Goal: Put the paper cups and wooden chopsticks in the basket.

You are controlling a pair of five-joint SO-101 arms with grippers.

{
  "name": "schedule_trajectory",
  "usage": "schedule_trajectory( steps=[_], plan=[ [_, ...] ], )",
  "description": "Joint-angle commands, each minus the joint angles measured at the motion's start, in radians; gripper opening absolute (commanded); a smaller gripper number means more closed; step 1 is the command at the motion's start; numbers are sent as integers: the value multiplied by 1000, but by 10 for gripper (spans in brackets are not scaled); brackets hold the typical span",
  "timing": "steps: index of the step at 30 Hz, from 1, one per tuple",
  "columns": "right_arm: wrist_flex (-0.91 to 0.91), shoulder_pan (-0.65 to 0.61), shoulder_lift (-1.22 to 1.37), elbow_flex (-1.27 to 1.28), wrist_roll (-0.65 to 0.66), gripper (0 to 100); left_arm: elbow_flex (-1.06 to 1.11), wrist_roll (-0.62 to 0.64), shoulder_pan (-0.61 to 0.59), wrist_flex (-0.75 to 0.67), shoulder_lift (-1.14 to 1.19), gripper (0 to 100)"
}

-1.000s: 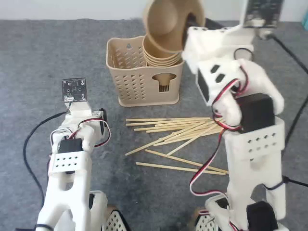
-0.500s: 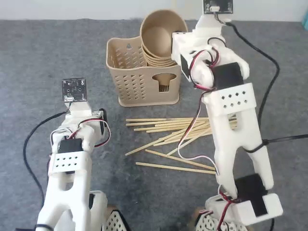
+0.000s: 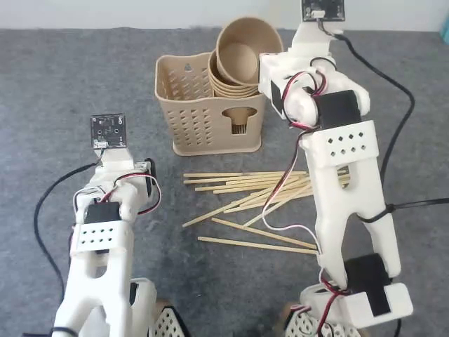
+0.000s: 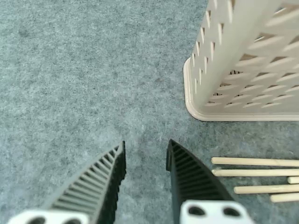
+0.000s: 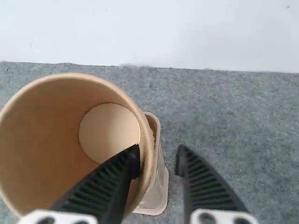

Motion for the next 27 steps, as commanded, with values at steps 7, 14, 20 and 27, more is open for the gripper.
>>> schedule_trajectory(
  steps=[7,14,20,27],
  plan=[
    [168,-22,-294,-49,130,188,-7,-9,5,-25,-37,133],
    [512,-13,-394,-11,141,188,-7,-9,5,-23,-37,133],
    [611,-21,-394,244,324,188,-7,-9,5,-23,-37,133],
    [476,-30,-394,689,571,187,-12,-9,-8,3,-37,133]
  ],
)
